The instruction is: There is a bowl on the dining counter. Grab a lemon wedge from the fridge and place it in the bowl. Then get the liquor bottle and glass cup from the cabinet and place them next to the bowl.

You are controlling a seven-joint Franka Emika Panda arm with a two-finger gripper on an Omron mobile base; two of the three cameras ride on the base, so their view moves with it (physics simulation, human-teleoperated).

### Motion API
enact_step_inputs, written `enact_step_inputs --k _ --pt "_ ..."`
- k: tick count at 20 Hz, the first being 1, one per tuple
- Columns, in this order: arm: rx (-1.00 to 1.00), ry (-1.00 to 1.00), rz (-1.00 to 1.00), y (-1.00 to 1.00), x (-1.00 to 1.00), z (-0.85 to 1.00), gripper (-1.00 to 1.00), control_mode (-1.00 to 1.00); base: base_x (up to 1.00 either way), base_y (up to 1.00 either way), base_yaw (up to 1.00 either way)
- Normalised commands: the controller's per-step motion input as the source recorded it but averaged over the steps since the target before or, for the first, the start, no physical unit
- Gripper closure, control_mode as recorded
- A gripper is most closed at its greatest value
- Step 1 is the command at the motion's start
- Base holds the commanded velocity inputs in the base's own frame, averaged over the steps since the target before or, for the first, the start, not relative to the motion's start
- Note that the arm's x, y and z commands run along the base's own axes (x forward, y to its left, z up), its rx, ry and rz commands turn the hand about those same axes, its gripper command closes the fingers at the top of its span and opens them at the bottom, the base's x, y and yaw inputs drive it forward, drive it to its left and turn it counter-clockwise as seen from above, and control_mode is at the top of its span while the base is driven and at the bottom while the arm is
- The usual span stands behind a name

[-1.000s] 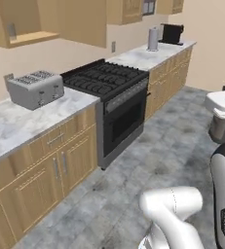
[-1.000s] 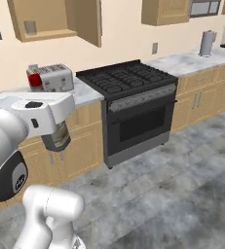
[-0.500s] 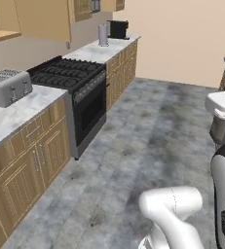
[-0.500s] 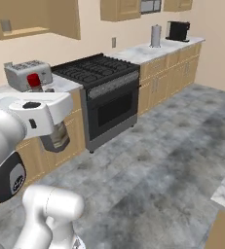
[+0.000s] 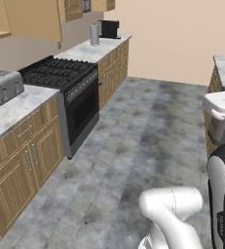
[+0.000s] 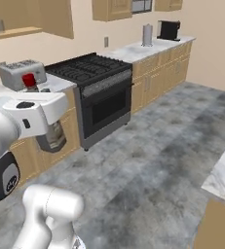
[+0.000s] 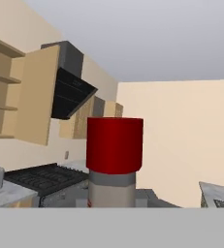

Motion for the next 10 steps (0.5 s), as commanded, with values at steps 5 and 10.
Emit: enact_step_inputs --k 5,10 --pt "0.00 0.00 0.00 0.00 0.00 0.00 1.00 1.00 -0.37 -0.97 -0.08" --pt "0.00 0.00 0.00 0.00 0.00 0.00 1.00 1.00 -0.41 -1.00 -0.03"
